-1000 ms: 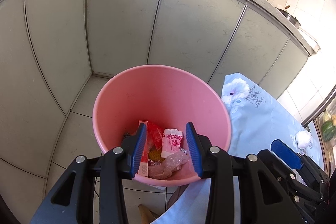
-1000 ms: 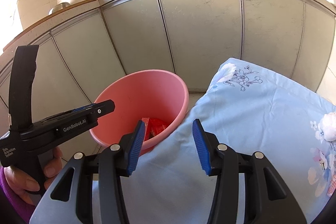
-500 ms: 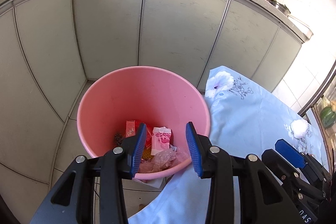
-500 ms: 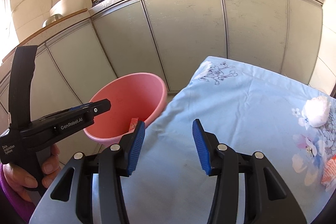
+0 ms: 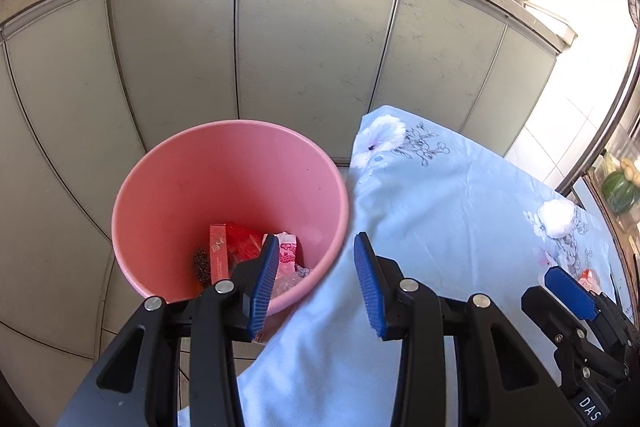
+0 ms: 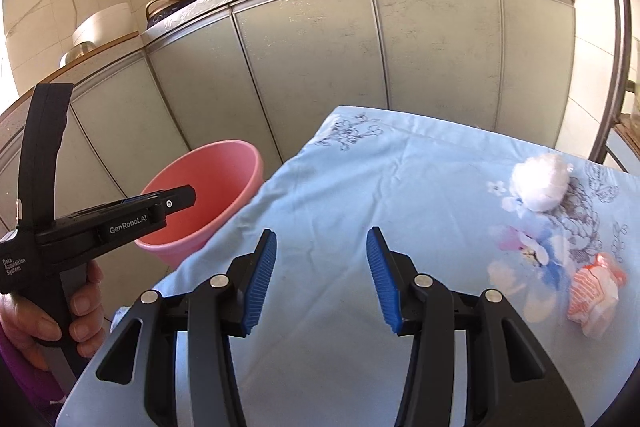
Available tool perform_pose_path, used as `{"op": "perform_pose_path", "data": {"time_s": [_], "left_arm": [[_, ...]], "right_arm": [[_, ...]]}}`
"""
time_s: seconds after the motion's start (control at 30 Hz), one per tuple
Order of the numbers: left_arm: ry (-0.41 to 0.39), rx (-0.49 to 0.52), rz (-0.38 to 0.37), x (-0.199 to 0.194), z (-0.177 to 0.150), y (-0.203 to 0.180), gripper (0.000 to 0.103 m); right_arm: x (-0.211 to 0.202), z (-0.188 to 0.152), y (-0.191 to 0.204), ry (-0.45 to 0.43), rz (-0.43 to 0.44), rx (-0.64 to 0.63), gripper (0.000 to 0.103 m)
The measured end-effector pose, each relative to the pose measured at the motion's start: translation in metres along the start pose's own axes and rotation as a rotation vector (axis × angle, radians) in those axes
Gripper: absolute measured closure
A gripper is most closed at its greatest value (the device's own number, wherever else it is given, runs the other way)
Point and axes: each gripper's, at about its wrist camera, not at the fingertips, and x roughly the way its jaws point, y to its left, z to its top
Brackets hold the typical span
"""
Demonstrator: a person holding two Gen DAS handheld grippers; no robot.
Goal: Collect trash
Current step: 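Move both tools back over the table toward the remaining plastic bags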
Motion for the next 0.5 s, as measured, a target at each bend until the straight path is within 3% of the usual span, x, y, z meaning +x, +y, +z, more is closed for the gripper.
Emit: {"op": "perform_pose_path", "data": {"time_s": [0.5], "left_arm": [[0.020,0.053,-0.032,0.003,-0.009,-0.032,0.065]], "right_arm": [[-0.033,-0.023,-0.044,-0.034,-0.114,0.076,0.055]]}}
